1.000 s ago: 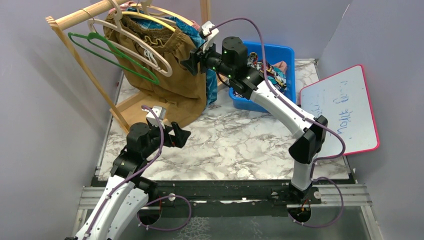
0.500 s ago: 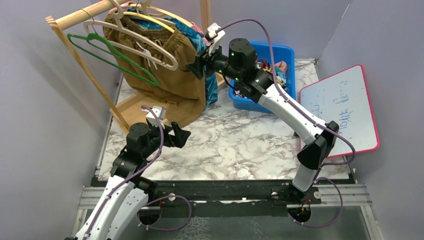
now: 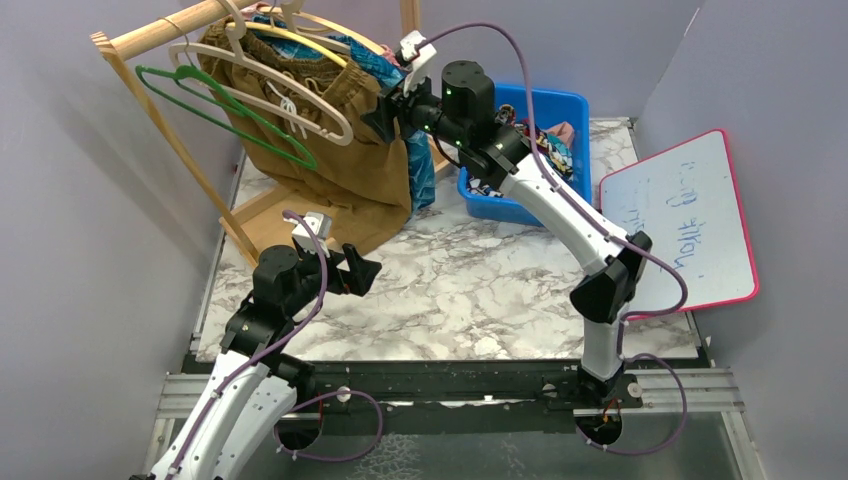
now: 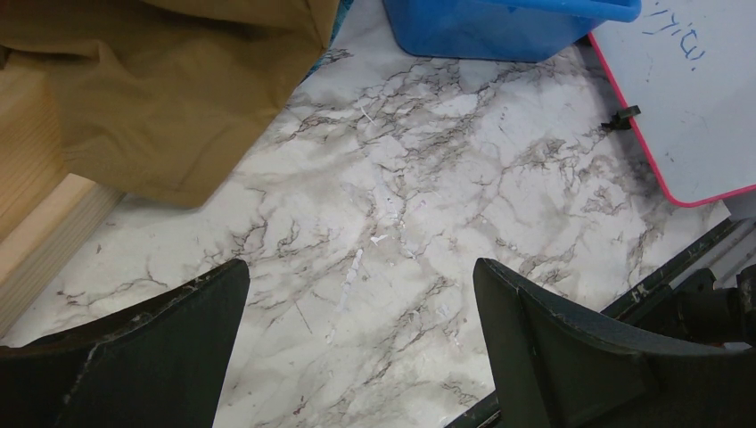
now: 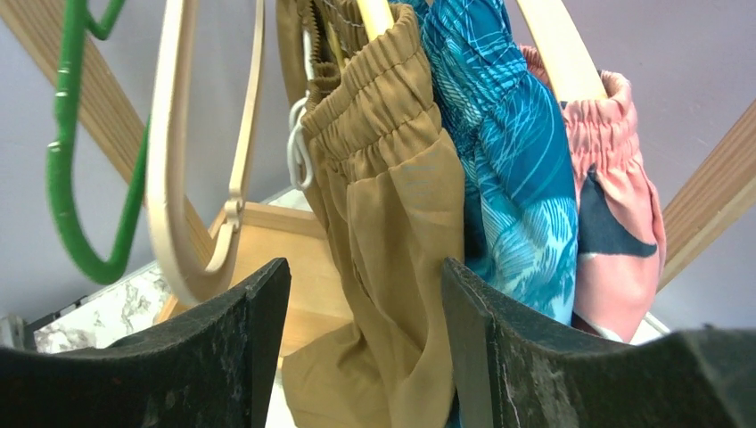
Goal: Remove the shorts from the hanger
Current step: Pick up the hanger from the clothes rod.
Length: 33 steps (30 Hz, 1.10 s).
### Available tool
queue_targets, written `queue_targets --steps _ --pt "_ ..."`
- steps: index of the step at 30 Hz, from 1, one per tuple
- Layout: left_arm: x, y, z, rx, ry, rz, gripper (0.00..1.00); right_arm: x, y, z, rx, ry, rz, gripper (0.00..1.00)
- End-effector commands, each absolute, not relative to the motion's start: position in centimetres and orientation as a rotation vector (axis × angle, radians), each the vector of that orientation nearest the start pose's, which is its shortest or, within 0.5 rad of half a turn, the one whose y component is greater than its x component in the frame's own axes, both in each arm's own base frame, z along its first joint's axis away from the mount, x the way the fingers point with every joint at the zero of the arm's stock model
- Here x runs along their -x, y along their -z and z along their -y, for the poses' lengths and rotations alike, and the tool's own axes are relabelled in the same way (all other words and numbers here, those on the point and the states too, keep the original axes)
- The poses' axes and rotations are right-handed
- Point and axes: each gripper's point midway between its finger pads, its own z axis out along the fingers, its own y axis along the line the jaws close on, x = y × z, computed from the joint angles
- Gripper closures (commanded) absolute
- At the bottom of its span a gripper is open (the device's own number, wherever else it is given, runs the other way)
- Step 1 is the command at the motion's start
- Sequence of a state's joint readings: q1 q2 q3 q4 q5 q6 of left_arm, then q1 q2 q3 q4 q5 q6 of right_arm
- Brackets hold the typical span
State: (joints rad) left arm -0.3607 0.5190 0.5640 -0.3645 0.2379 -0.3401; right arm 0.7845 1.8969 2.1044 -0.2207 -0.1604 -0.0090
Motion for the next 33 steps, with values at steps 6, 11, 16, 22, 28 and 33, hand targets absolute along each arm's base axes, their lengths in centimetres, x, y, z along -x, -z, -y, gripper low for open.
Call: queue_targets --steps 6,11,16,22,28,33 --pt "-21.6 -21.2 13.7 -0.169 0.689 -1.905 0.01 -38.9 -41.1 -44.3 0.857 -0.728 -1.483 0.35" --pt "-21.7 -21.2 13.7 -0.171 0.69 -1.909 0.01 -40.8 -41.1 -43.1 0.76 -0.625 -1.503 0.35" --pt "-21.7 -21.1 13.7 -0.17 0.691 -1.91 0.01 -42.7 -42.5 -42.4 0.702 -0.518 -1.436 0.33" --pt "-21.7 -21.1 13.6 -0.166 0.686 -1.91 0.01 -43.1 -42.9 -43.8 0.729 -0.55 -1.409 0.33" --pt "-21.7 -21.0 13.7 -0.17 0.687 -1.914 0.01 -38.7 -42.3 -47.5 0.936 -0.834 -1.331 0.54" --pt "-21.8 -20.9 13.6 -0.164 0.684 -1.917 0.01 -38.8 -42.8 -48.7 0.927 -0.888 -1.294 0.65"
